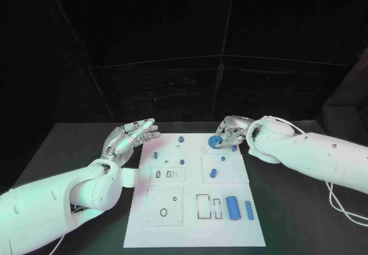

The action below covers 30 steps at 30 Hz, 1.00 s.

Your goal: Assemble the parts on the task board

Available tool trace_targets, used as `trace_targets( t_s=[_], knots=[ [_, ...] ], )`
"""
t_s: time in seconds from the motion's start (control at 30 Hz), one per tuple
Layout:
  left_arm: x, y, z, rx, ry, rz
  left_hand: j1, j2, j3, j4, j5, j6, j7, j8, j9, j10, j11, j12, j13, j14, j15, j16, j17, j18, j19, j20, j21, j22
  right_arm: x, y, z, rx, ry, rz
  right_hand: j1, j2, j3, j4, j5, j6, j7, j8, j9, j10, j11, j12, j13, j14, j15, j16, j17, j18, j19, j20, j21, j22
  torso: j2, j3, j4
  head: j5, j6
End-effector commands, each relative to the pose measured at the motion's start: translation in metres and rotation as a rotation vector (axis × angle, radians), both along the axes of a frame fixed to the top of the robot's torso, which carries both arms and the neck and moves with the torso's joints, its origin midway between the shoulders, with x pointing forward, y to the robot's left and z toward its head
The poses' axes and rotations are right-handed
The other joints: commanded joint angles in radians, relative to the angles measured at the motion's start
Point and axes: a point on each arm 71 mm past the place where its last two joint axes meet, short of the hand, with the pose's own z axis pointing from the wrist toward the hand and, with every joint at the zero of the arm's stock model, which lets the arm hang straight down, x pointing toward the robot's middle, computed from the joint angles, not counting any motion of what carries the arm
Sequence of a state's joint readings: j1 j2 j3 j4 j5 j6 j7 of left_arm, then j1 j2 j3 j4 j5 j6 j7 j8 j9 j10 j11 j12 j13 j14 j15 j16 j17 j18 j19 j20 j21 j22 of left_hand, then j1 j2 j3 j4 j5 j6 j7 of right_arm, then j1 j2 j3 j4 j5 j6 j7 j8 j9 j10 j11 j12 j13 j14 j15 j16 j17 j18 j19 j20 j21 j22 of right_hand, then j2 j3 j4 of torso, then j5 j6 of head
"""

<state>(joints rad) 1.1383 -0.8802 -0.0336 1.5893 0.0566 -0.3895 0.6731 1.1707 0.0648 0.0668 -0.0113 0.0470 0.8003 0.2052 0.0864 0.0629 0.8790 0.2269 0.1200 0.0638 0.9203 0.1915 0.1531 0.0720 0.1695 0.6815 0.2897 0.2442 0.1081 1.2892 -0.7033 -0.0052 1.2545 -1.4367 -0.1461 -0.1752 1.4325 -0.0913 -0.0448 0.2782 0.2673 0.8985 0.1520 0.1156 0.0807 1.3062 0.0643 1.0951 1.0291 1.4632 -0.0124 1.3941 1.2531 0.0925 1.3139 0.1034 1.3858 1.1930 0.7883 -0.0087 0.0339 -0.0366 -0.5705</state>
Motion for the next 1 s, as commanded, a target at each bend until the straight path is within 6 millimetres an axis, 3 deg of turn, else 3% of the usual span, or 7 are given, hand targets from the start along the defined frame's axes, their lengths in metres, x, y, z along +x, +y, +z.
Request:
trace_targets(
  t_s=[0.03,0.3,0.43,0.83,1.0],
  knots=[
    [0.0,-0.001,0.002,-0.008,-0.012,-0.012,0.001,0.009,0.0,-0.008,0.006,-0.005,0.077,-0.005,-0.001,-0.006,0.003,-0.006,-0.001,-0.005,-0.001,-0.006,-0.001,0.001,0.003,0.0,-0.002,-0.001,0.0,0.001,0.0,-0.004,0.012,0.013,0.003,0.01,-0.006,-0.003,0.004,0.011,0.001,0.006,0.002,0.008,-0.001,0.008,0.01,0.05,0.001,0.005,0.003,-0.012,0.008,-0.002,0.006,0.003,0.0,-0.0001,-0.0002,-0.001,-0.001],
    [0.0,0.0,0.002,-0.008,-0.012,-0.011,0.001,0.009,0.0,-0.008,0.006,-0.005,0.077,-0.005,-0.001,-0.006,0.003,-0.006,-0.001,-0.005,-0.001,-0.006,-0.001,0.001,0.003,0.0,-0.002,-0.001,0.0,0.001,0.0,-0.014,0.004,0.014,0.032,0.034,0.002,-0.021,0.001,0.04,-0.006,0.025,0.005,0.016,-0.008,0.033,0.043,0.053,-0.004,0.016,0.021,-0.015,0.017,-0.007,0.015,0.019,0.001,0.0001,0.0004,-0.005,-0.001],
    [0.0,-0.001,0.002,-0.008,-0.011,-0.012,0.001,0.01,0.0,-0.009,0.006,-0.004,0.077,-0.005,-0.001,-0.006,0.003,-0.007,-0.001,-0.005,-0.001,-0.006,-0.001,0.001,0.003,0.0,-0.003,-0.001,0.001,0.004,-0.001,-0.022,-0.012,-0.001,0.055,0.067,0.02,-0.038,-0.087,0.048,-0.005,0.028,0.003,0.012,-0.008,0.032,0.047,0.053,-0.005,0.019,0.027,-0.017,0.02,-0.009,0.019,0.025,0.001,0.0003,0.0,-0.006,-0.004],
    [0.0,0.0,0.001,-0.006,-0.007,-0.012,0.004,0.014,0.003,-0.012,0.006,-0.005,0.077,-0.007,-0.001,-0.006,0.004,-0.007,-0.001,-0.006,0.0,-0.008,-0.002,0.0,0.002,0.0,-0.004,-0.003,-0.004,0.011,-0.005,-0.084,-0.044,-0.015,0.061,0.068,0.024,-0.05,-0.106,0.057,-0.007,0.033,0.002,0.017,-0.009,0.04,0.059,0.055,-0.005,0.028,0.043,-0.024,0.043,-0.008,0.036,0.061,0.001,0.0001,0.0001,-0.004,-0.008],
    [0.0,0.0,0.001,-0.006,-0.006,-0.013,0.006,0.017,0.006,-0.015,0.006,-0.005,0.078,-0.008,-0.001,-0.007,0.004,-0.008,-0.001,-0.007,0.0,-0.01,-0.002,0.0,0.001,0.0,-0.004,-0.004,-0.007,0.013,-0.003,-0.088,-0.084,-0.014,0.079,0.081,0.044,-0.066,-0.112,0.074,-0.01,0.041,0.002,0.022,-0.013,0.045,0.069,0.056,-0.008,0.031,0.048,-0.026,0.05,-0.011,0.042,0.072,0.001,0.0006,-0.0006,-0.004,-0.007]
  ],
)
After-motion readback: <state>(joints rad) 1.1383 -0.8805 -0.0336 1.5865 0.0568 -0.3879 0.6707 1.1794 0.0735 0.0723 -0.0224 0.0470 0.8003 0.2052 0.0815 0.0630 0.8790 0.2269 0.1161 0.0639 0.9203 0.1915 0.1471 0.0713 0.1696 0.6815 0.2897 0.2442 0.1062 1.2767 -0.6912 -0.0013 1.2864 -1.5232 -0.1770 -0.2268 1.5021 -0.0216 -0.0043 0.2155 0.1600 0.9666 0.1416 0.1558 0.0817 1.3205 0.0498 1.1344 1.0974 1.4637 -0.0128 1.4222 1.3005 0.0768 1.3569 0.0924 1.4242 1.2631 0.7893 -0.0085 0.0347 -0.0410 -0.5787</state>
